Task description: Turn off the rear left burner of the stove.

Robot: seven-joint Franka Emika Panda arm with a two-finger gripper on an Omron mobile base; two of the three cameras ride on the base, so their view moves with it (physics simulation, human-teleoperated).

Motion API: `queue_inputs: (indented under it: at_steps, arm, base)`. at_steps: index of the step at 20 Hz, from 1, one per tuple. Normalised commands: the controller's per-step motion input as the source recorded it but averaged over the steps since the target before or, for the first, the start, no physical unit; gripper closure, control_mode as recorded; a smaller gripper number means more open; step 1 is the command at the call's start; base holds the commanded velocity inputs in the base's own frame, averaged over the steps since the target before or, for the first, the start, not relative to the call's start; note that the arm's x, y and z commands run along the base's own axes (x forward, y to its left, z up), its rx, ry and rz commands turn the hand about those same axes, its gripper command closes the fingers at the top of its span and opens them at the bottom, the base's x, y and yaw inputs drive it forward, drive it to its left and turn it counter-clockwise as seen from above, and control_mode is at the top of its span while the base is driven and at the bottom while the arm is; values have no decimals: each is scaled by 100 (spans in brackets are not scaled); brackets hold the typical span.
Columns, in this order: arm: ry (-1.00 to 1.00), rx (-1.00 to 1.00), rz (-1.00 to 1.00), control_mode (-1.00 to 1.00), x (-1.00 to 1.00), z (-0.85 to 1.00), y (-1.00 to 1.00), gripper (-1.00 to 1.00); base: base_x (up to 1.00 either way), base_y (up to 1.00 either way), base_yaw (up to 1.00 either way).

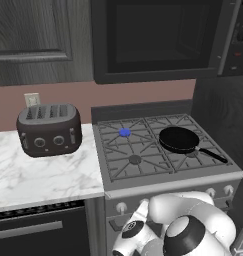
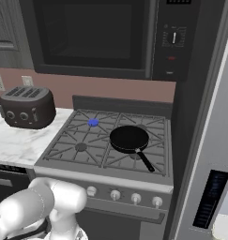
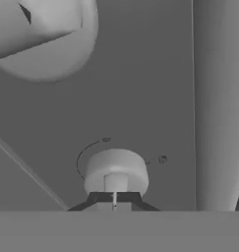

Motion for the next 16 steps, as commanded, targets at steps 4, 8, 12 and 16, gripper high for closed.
queue_inputs:
  at_steps: [4, 8, 12, 16]
  arm:
    - [-4, 25, 0, -100, 71, 99, -64, 100]
    - [-4, 28, 0, -100, 68, 100, -59, 100]
    - [-5, 25, 0, -100, 57, 100, -71, 100]
    - [-1, 24, 0, -100, 50, 93, -78, 100]
  base:
    - [0, 0, 0]
    - [0, 0, 0]
    - [0, 0, 0]
    - [0, 0, 0]
